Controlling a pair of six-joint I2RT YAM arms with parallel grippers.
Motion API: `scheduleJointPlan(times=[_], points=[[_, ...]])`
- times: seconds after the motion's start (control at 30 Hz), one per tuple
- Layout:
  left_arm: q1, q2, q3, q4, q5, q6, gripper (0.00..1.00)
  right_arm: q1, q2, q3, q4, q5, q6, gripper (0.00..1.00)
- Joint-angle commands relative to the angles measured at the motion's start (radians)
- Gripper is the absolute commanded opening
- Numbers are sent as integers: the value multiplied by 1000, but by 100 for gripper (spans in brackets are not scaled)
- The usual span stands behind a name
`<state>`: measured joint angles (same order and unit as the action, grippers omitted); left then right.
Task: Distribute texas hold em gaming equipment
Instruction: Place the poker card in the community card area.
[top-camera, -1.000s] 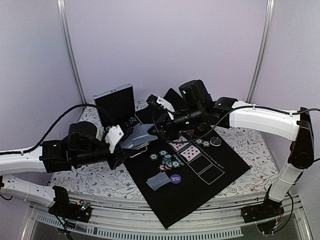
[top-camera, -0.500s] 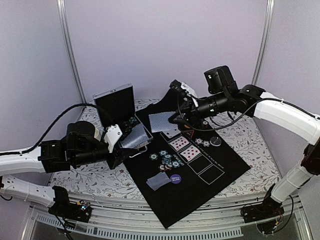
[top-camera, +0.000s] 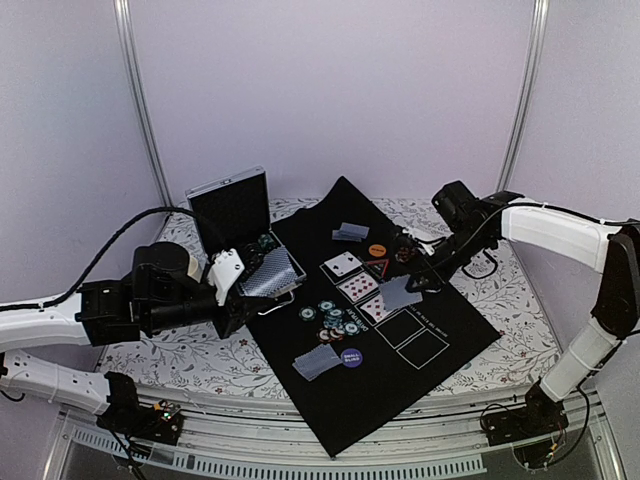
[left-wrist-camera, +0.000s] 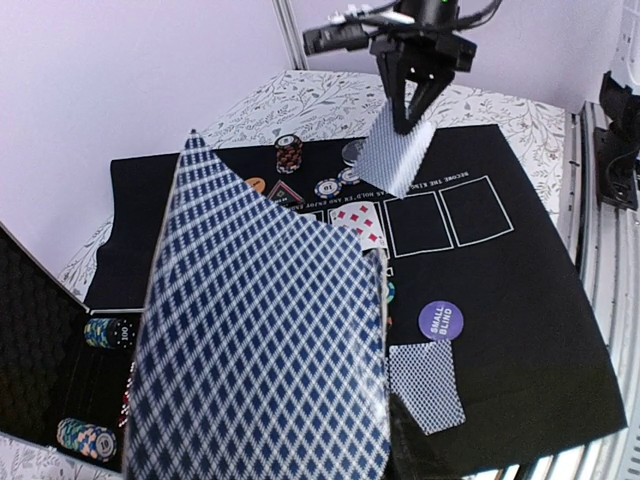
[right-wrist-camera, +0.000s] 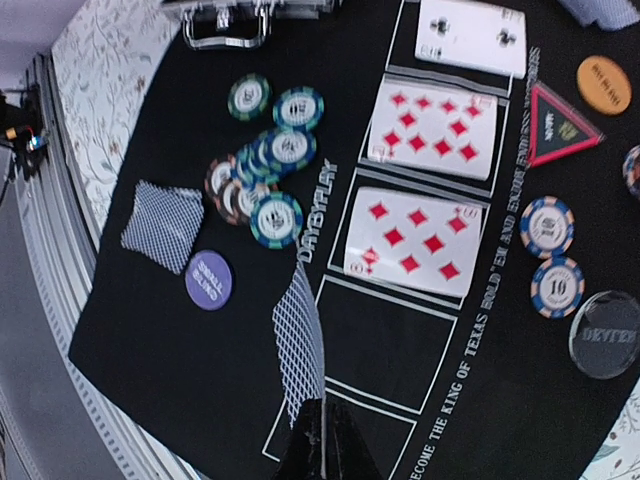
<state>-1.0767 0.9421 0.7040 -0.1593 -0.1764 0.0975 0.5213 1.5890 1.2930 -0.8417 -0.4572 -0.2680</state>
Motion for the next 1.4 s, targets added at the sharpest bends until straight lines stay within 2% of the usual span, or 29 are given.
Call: scheduleJointPlan(times=[0.0,0.1,0.3,0.53,0.83,1.2,1.37], points=[[5,-29,-21,21,-1,9,35,26,19,-73,-49,31,-110,2],[5,-36,-24,20,-4,18,35,44,77,-114,-50,30,-157,2],[5,-35,-24,25,-3,25,35,52,242,-92,-62,68,-193,3],[5,-26,-13,20,-3,26,35,52,355,17,-83,240,-233,3],[5,-11,1,12,-4,22,35,52,399,51,-73,296,-247,3],[6,-5,5,12,-2,19,35,53,417,89,-97,190,-200,9],[4,-10,6,4,-2,17,35,52,431,83,-111,194,-179,11]])
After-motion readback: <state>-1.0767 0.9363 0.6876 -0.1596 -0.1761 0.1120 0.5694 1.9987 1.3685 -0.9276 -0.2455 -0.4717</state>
